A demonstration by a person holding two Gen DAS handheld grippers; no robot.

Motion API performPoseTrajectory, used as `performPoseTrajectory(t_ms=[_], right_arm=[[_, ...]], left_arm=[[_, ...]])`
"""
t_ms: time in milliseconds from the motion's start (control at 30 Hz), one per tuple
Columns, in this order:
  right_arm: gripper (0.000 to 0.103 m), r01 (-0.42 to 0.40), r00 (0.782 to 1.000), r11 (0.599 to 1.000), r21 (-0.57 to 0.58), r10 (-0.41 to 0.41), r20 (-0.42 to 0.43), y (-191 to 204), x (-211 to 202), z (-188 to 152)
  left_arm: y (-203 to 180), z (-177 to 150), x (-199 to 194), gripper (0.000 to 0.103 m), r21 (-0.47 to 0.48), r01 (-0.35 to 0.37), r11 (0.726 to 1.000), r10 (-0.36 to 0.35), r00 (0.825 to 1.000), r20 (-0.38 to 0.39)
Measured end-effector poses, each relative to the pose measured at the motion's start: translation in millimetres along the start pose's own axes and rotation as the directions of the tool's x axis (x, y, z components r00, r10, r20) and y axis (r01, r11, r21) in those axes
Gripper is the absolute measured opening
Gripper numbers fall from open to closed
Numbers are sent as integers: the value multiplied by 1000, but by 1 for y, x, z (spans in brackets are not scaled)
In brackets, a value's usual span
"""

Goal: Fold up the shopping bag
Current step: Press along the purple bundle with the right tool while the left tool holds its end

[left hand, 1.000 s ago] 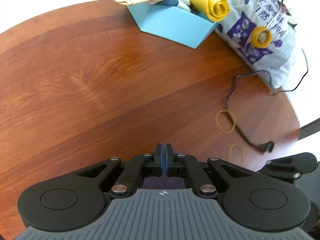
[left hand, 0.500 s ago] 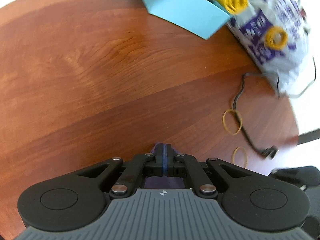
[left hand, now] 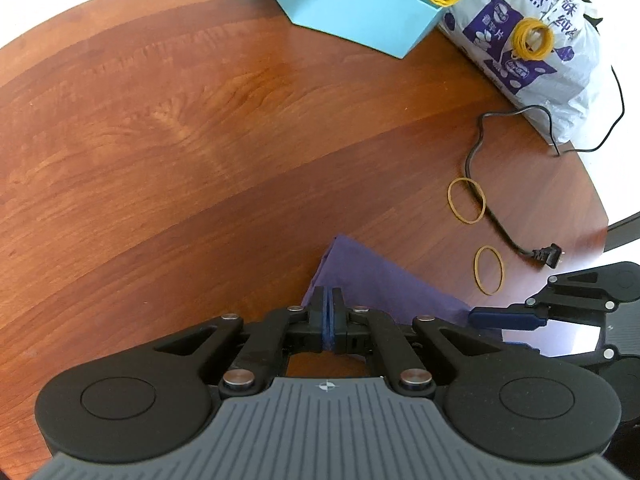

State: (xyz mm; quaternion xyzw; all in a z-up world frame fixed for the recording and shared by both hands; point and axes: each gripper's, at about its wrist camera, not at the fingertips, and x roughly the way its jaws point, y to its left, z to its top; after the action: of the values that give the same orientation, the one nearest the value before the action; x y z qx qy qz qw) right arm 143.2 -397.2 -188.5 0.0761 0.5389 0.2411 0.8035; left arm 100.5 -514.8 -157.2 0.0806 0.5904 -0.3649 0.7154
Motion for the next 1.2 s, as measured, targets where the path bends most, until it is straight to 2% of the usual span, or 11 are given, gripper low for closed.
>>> performPoseTrajectory(t_ms=[133,233,367,433,567,733,867,967,1100,1200], right_arm=[[27,-3,1000,1000,2,3,0,0,1,0],[27,-7,1000,1000,9,6,3,-1,1,0],[27,-6,1000,1000,9,6,4,0,0,0],[27,-6,1000,1000,11,6,6,0,0,-1],[27,-7,1000,1000,13,7,7,0,1,-1],[27,-11,1000,1000,16,11,7,0,0,-1],[27,-15,1000,1000,22,15,10,-1,0,-1],[28,-19,1000,999,25,19,11,-1,0,-1],[28,-22,1000,999,30,21,15,-2,1,-1],[28,-28,1000,999,46,28,11,-4,0,1]], left_arm=[[8,1,7,3,-26,19,999,-19,1000,-5],[23,2,8,3,-97,82,992,-82,997,2],[7,3,-2,2,-29,37,999,-36,999,13],[-5,5,-8,2,-12,77,997,-77,997,31],[-29,8,-9,3,49,104,993,-105,994,29],[-52,4,7,3,111,109,988,-107,994,-27],[-59,4,15,2,125,98,987,-94,995,-34],[-56,6,27,2,98,87,991,-81,995,-62],[-43,8,36,3,12,117,993,-115,991,-74],[-41,7,37,3,3,127,992,-127,989,-72]])
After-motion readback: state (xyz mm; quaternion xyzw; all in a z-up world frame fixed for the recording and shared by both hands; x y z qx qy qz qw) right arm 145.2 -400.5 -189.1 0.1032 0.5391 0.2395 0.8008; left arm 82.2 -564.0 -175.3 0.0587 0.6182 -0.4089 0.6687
